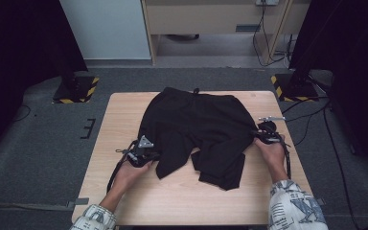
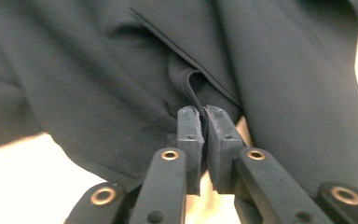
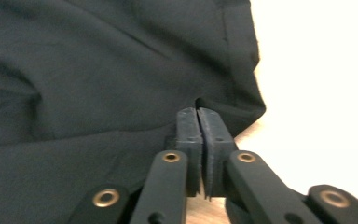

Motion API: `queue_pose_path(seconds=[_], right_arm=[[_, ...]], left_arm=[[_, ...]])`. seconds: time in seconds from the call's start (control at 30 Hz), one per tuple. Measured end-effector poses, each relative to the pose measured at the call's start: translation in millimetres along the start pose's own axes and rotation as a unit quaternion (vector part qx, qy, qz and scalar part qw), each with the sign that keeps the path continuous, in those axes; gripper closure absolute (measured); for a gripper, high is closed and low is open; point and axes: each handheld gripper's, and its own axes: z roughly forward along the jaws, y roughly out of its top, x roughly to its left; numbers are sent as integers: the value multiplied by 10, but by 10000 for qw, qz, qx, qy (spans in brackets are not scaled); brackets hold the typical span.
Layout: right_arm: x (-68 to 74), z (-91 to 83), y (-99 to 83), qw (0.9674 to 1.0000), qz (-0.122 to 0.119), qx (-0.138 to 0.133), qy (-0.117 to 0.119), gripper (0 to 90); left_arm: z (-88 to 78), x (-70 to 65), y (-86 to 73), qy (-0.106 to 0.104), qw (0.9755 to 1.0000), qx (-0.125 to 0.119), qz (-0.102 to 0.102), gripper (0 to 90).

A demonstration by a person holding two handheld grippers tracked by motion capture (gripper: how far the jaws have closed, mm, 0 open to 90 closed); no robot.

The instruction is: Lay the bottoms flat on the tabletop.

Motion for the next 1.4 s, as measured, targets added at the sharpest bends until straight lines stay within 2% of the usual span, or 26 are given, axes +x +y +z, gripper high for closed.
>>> queue_pose_path(seconds=[0.03,0.1,0.17,0.27,0.33,0.37,0.4,0.47,0.5,0.53,0.57,0.63,0.7,0.8,0.87,0.9,0.97,1.0,1.03,1.07,1.13,1.17,1.23,1.3,1.37,1.4], right_arm=[[-3,-12,1,10000,22,-37,-14,792],[21,-59,-1,9998,131,-117,-86,654],[78,-141,-17,9997,55,-217,-55,593],[209,-285,-78,9993,-86,-360,75,464],[317,-371,-149,9984,-243,-460,236,418],[317,-371,-149,9984,-243,-460,236,418],[423,-426,-239,9968,-392,-518,456,387],[515,-441,-335,9958,-458,-481,636,340],[515,-441,-335,9958,-458,-481,636,340],[599,-440,-438,9947,-502,-458,771,316],[647,-436,-484,9945,-522,-404,815,298],[734,-425,-574,9933,-628,-305,923,280],[810,-420,-647,9924,-700,-263,976,273],[891,-385,-705,9917,-765,-153,1020,278],[927,-346,-736,9913,-830,-99,1021,318],[952,-346,-745,9914,-912,-125,928,364],[963,-355,-746,9913,-959,-154,889,516],[964,-358,-751,9906,-968,-152,955,593],[964,-358,-751,9906,-968,-152,955,593],[967,-362,-770,9894,-944,-187,1085,717],[942,-373,-762,9889,-921,-184,1148,794],[942,-373,-762,9889,-921,-184,1148,794],[884,-380,-752,9901,-882,-184,1079,813],[735,-407,-739,9926,-786,-180,903,816],[689,-408,-736,9935,-715,-193,864,816],[571,-417,-726,9951,-623,-225,734,813]], left_arm=[[-9,-32,-10,-54,10000,11,22,856],[-26,-88,-23,-2,9999,48,148,866],[-36,-104,-26,65,9997,75,239,866],[-48,-70,-43,171,9997,29,172,851],[-55,-61,-51,238,9996,-5,167,801],[-64,-51,-61,299,9995,-44,131,801],[-90,-39,-79,457,9988,-144,61,738],[-115,-29,-88,719,9971,-243,66,635],[-115,-29,-88,719,9971,-243,66,586],[-140,19,-94,992,9942,-424,-49,553],[-148,49,-99,1120,9925,-491,-92,526],[-145,118,-118,1245,9907,-511,-209,466],[-137,150,-134,1281,9903,-471,-270,434],[-84,242,-192,1039,9924,-341,-565,429],[-82,259,-193,916,9930,-371,-654,467],[-84,261,-191,896,9932,-368,-648,482],[-87,258,-189,847,9938,-368,-616,550],[-95,236,-189,729,9951,-361,-559,605],[-95,236,-189,729,9951,-361,-559,667],[-100,186,-176,540,9968,-305,-500,722],[-98,119,-157,382,9983,-217,-385,793],[-98,119,-157,382,9983,-217,-385,822],[-95,50,-138,252,9992,-124,-299,858],[-91,-20,-123,95,9997,-63,-204,869],[-92,-39,-123,27,9998,-49,-208,873],[-95,-63,-126,-50,9998,-38,-209,874]])
